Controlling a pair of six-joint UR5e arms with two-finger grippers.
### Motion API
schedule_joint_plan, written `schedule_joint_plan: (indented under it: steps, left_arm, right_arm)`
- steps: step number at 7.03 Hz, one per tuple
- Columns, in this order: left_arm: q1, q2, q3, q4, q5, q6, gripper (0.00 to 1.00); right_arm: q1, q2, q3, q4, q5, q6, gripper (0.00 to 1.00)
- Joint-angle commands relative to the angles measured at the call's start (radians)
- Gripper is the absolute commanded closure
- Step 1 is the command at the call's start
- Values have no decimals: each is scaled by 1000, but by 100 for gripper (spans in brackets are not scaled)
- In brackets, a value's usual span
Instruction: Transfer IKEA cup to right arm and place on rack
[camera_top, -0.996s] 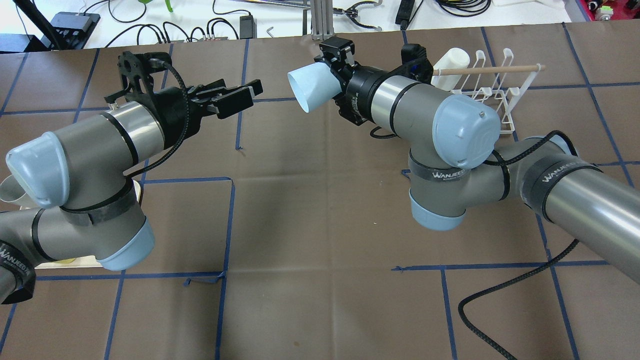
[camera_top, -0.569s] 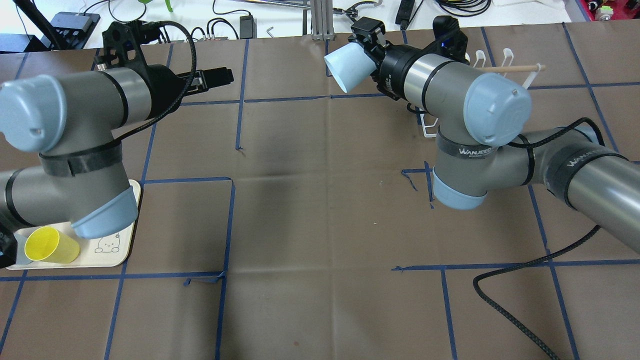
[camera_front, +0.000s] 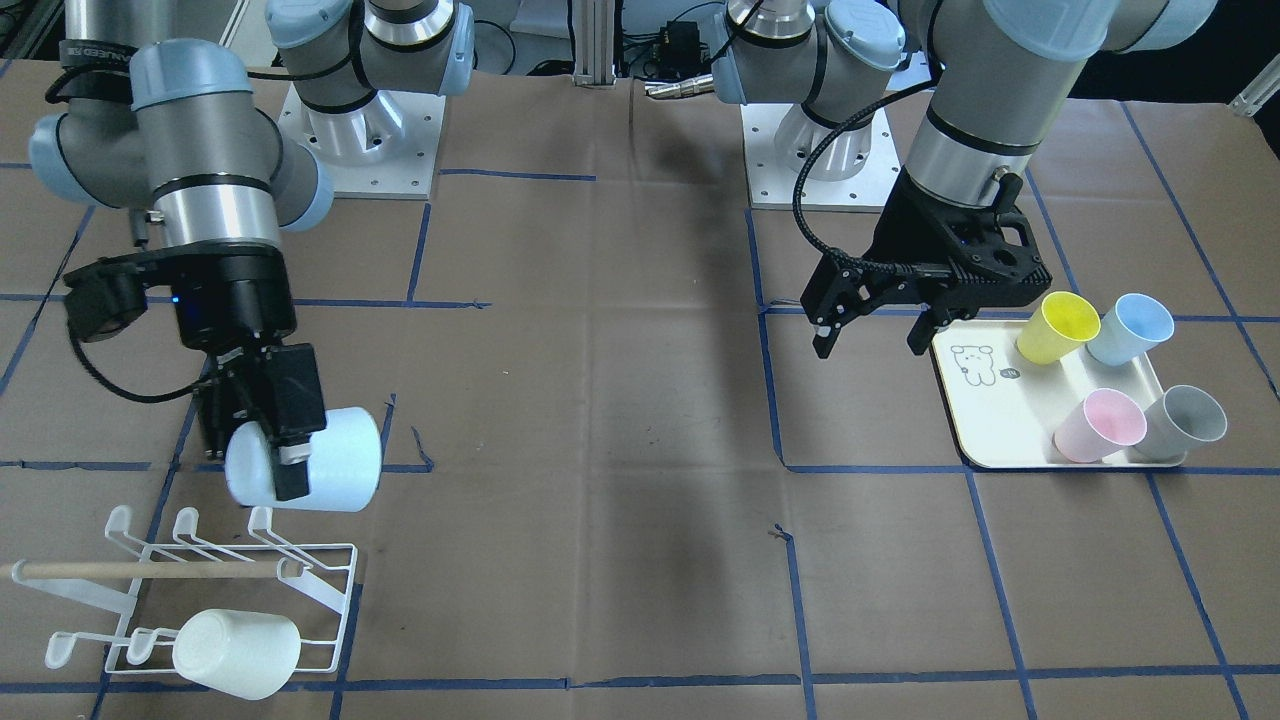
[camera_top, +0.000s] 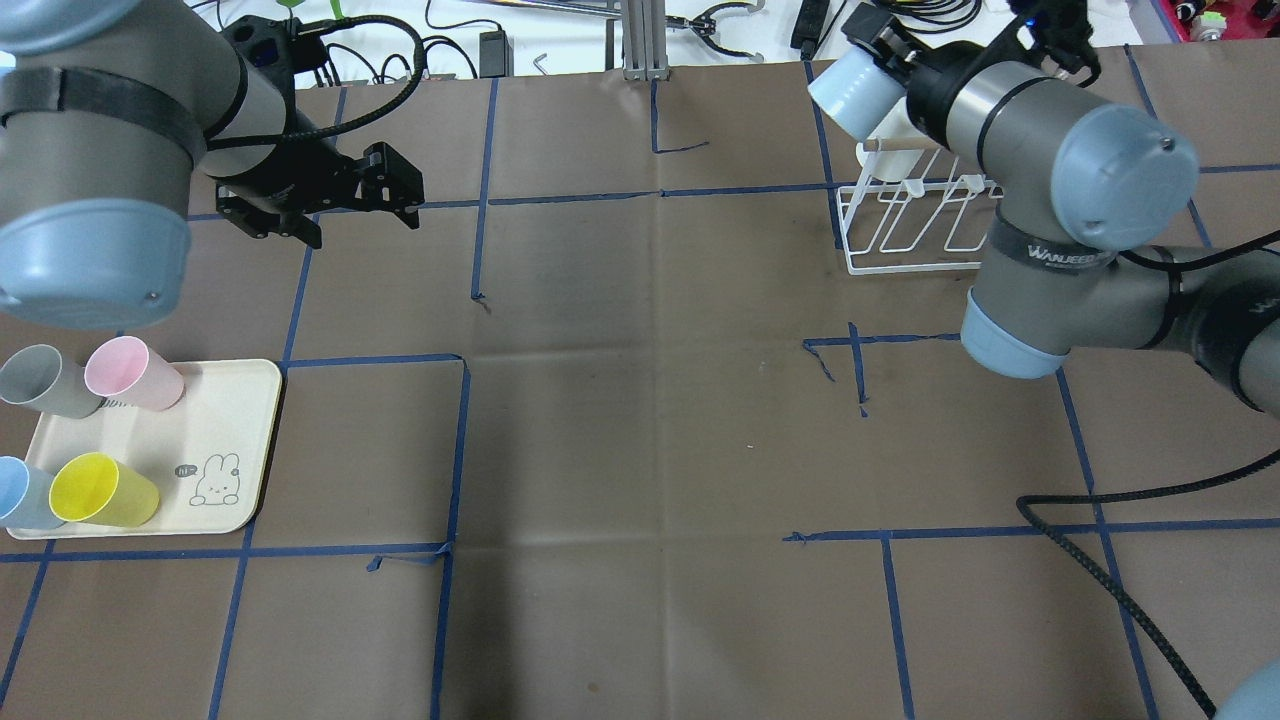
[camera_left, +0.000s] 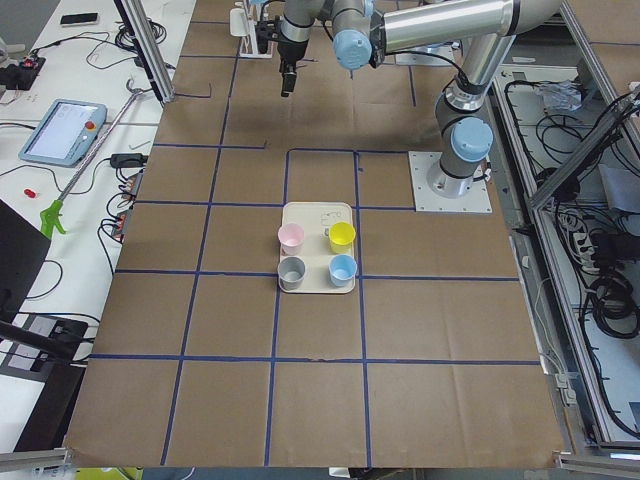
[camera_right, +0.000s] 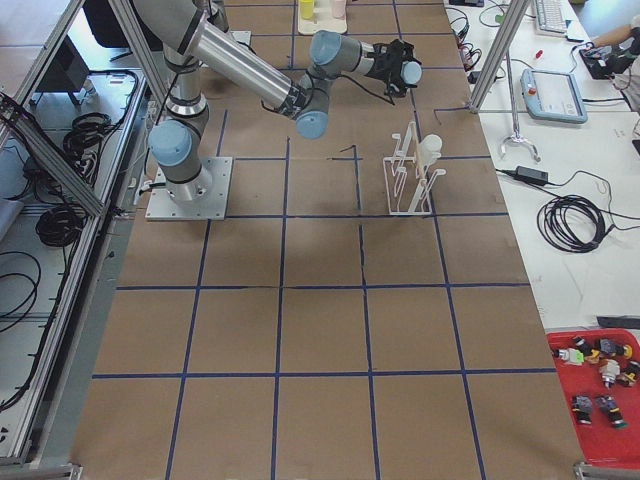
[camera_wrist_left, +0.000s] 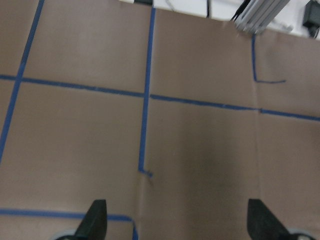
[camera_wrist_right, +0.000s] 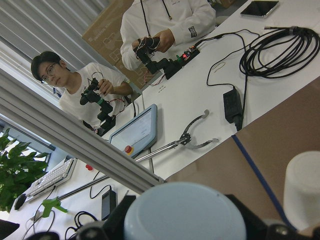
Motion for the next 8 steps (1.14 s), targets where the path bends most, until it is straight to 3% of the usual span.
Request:
schedule_joint_plan:
  steps: [1,4,6,8]
  left_arm:
    - [-9,19,82,-268,58,2,0]
    - [-12,41,79,-257,60,94,0]
    - [-12,41,73,-253,59,129,0]
    - [-12,36,66,-236,59,130,0]
  right_arm:
    - [-105,39,-63,0,-8,-302,92]
    - [-158,183,-171,-132,-5,-657,92]
    - [-210,267,-212,-170,5,-789,92]
    - [-218,304,-206,-186,2,-801,92]
